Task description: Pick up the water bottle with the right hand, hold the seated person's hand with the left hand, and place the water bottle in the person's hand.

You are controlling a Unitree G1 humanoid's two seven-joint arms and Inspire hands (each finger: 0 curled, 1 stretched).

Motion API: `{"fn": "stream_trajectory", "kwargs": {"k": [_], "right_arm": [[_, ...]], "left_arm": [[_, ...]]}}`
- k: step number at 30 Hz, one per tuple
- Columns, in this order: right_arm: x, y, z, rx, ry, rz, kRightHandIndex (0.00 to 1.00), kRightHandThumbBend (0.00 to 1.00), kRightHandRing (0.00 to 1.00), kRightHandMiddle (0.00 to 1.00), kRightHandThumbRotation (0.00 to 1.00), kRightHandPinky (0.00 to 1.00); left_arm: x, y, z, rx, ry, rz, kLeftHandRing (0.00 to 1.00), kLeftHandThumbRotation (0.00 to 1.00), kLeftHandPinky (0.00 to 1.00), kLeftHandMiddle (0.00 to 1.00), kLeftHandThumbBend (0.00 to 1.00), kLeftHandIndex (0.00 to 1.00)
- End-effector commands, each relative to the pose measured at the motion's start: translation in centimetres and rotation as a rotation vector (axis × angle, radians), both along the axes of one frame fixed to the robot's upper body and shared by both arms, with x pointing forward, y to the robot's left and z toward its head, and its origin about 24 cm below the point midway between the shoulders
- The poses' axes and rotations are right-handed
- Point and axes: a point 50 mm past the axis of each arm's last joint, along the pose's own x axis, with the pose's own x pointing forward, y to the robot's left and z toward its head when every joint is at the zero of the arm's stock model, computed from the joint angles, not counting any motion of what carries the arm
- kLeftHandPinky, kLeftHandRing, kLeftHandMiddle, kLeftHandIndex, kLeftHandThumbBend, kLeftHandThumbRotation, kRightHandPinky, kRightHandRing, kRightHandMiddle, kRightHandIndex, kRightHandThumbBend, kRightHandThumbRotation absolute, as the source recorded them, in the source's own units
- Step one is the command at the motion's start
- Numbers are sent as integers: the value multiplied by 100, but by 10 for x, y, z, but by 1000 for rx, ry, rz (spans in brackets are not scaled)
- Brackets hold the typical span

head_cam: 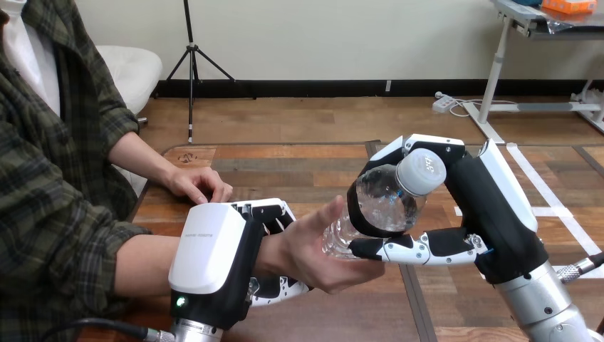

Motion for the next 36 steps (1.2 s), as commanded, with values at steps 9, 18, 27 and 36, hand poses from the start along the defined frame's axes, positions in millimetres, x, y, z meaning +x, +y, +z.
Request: {"fn": "stream_trajectory", "kwargs": {"k": [9, 18, 27, 36], "right_arm": [[5, 4, 15, 10, -52, 24, 73, 79, 70, 75, 1, 59], [5, 3, 14, 18, -35, 16, 82, 81, 79, 84, 3, 66], [4, 2, 14, 19, -36, 5, 85, 82, 84, 88, 7, 72], [5, 3, 13, 19, -35, -7, 88, 83, 88, 92, 10, 77]], "left_arm": [[9, -9, 21, -30, -90, -65, 32, 0, 25, 37, 97, 38], [7, -9, 20, 30, -46, -72, 56, 0, 38, 65, 100, 63], [5, -8, 18, 64, -25, -79, 91, 10, 67, 94, 100, 94], [5, -7, 18, 75, -7, -93, 99, 26, 96, 99, 100, 99]]}}
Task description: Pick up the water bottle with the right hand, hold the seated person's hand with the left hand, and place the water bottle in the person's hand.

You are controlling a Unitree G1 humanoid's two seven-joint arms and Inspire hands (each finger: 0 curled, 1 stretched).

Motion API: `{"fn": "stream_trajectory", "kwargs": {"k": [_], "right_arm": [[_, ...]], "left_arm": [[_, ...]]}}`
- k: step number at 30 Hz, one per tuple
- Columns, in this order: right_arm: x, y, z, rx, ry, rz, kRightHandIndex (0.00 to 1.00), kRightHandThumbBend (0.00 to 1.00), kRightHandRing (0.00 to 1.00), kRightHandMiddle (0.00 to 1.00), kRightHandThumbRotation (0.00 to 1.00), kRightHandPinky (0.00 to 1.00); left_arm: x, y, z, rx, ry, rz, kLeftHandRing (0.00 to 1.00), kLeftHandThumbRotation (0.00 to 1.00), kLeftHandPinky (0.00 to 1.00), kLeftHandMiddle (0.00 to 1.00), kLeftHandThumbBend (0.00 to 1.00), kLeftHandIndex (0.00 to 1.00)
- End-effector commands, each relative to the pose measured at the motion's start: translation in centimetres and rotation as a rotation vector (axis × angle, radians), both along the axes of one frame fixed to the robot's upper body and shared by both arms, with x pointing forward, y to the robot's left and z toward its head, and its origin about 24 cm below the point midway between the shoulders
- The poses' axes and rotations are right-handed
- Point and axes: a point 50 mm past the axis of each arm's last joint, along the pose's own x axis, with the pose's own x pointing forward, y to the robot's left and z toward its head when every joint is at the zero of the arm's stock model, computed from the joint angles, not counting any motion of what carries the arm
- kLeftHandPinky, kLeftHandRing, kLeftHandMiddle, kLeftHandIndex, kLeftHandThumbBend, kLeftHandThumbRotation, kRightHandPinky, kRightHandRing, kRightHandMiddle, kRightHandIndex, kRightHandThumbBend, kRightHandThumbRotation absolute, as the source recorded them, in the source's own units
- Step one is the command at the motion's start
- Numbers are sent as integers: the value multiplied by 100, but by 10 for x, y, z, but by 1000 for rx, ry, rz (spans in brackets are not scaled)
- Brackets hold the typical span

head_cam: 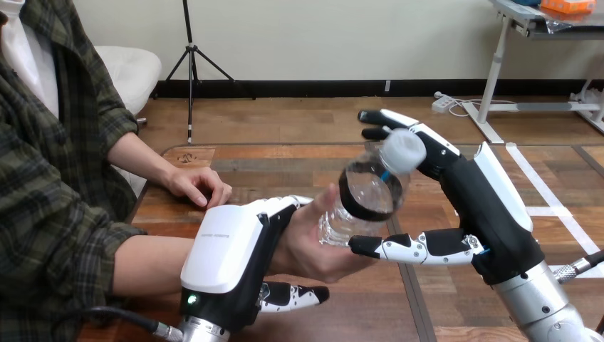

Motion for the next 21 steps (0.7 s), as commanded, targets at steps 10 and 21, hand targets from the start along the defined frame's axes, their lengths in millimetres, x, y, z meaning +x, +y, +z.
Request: {"fn": "stream_trajectory", "kwargs": {"k": [10, 21], "right_arm": [[3, 4, 17, 27, -86, -11, 91, 83, 93, 96, 11, 83], [4, 4, 17, 21, -100, -14, 94, 82, 98, 100, 13, 89]], "left_arm": [[5, -4, 17, -4, -75, -39, 100, 34, 100, 100, 100, 100], [4, -5, 17, -54, -73, -70, 100, 39, 100, 100, 100, 100]]}}
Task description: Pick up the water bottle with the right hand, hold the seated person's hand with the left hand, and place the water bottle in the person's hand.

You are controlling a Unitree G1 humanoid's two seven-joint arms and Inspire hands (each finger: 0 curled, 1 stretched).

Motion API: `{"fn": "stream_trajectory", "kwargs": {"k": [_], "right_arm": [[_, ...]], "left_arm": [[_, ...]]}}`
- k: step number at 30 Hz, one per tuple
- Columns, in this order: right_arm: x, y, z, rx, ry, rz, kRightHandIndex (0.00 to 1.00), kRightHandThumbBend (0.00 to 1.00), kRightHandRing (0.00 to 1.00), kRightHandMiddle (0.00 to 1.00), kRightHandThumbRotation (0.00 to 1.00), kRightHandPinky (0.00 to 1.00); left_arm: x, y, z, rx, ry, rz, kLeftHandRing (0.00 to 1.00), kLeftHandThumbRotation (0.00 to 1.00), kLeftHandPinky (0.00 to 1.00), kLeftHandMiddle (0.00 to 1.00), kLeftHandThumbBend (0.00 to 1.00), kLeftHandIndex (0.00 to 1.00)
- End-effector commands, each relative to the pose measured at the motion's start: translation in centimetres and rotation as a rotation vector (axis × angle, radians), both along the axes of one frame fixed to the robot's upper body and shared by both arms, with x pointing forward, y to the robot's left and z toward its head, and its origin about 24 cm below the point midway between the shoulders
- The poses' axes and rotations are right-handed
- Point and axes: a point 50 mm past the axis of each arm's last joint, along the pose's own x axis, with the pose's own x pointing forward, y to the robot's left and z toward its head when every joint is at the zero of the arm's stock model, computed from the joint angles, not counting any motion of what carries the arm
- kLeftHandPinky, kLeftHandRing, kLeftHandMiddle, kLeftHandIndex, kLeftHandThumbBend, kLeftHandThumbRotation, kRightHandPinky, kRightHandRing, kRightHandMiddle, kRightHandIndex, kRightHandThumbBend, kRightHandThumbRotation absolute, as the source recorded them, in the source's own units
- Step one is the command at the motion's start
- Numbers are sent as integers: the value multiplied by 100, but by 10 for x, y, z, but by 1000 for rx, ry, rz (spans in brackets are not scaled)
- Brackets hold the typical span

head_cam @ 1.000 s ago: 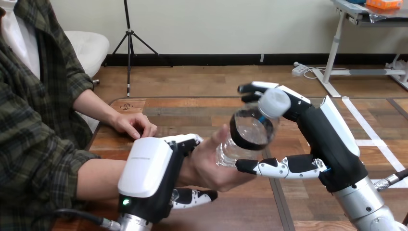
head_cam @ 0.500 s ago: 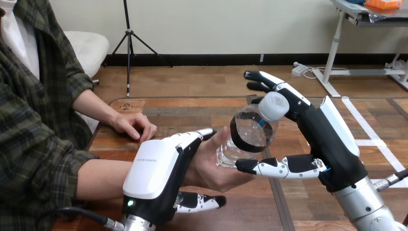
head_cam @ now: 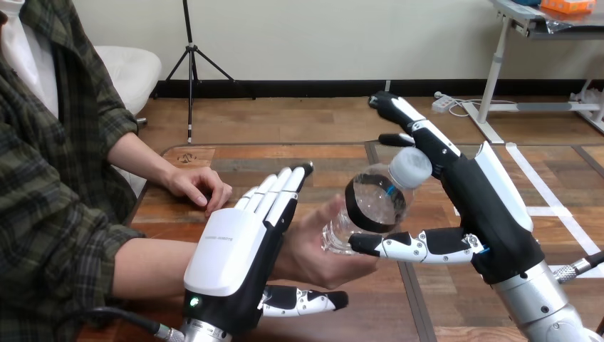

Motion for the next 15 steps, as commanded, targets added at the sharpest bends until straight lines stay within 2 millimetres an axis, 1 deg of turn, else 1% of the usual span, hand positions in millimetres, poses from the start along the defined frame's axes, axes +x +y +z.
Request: {"fn": "stream_trajectory", "kwargs": {"k": [1, 15], "right_arm": [[4, 3, 17, 23, -95, 1, 95, 82, 98, 100, 13, 89], [4, 3, 18, 17, -97, -8, 95, 82, 100, 100, 14, 92]], "left_arm": [[7, -4, 17, -46, -78, -43, 100, 39, 100, 100, 100, 100], [6, -4, 19, -80, -106, -61, 100, 37, 100, 100, 100, 100]]}}
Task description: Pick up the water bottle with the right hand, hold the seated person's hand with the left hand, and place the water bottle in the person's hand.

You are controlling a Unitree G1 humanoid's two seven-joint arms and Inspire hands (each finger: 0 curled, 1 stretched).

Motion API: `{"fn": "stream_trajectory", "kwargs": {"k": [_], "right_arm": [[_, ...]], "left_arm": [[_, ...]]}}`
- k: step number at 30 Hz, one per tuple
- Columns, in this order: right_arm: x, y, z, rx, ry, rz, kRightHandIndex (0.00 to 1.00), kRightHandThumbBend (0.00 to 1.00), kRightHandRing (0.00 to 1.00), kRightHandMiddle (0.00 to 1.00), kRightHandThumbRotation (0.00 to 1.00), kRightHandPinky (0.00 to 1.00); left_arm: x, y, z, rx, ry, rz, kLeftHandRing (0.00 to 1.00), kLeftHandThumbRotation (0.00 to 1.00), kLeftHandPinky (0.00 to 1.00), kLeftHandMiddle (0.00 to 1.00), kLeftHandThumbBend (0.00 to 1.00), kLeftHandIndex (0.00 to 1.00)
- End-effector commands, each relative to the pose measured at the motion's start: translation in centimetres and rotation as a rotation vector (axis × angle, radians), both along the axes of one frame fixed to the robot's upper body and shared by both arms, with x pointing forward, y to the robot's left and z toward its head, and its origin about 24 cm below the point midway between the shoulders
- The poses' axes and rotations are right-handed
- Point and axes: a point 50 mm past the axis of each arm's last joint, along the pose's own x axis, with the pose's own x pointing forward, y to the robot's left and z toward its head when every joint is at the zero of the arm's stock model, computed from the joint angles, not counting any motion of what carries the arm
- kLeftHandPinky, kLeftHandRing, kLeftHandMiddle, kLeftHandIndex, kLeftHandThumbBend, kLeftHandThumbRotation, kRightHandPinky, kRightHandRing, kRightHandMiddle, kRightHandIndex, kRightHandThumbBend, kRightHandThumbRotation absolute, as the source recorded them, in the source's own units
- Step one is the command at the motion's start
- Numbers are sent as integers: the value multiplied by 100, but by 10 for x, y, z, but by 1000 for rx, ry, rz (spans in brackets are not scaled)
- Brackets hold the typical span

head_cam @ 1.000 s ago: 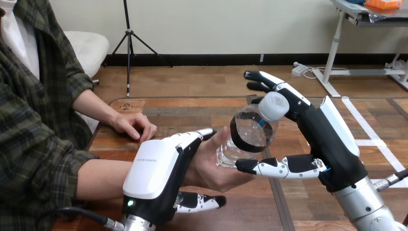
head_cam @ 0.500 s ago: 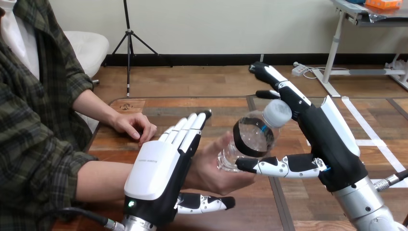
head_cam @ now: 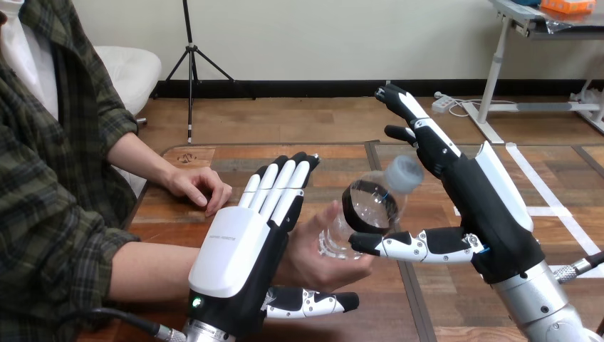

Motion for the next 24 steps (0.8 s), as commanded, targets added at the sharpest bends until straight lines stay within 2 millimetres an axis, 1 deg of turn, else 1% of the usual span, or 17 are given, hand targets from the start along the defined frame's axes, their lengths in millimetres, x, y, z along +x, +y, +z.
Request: {"fn": "stream_trajectory", "kwargs": {"k": [1, 19, 24], "right_arm": [[4, 3, 18, 19, -93, -1, 95, 82, 100, 100, 14, 92], [4, 3, 18, 18, -92, -6, 95, 83, 99, 100, 15, 91], [5, 3, 18, 18, -93, -4, 96, 82, 99, 100, 14, 91]], "left_arm": [[8, 0, 14, -26, -81, -11, 100, 37, 100, 100, 100, 100], [8, 0, 15, -6, -104, -2, 100, 36, 100, 100, 100, 100], [8, 0, 15, -8, -103, -4, 100, 36, 100, 100, 100, 100]]}}
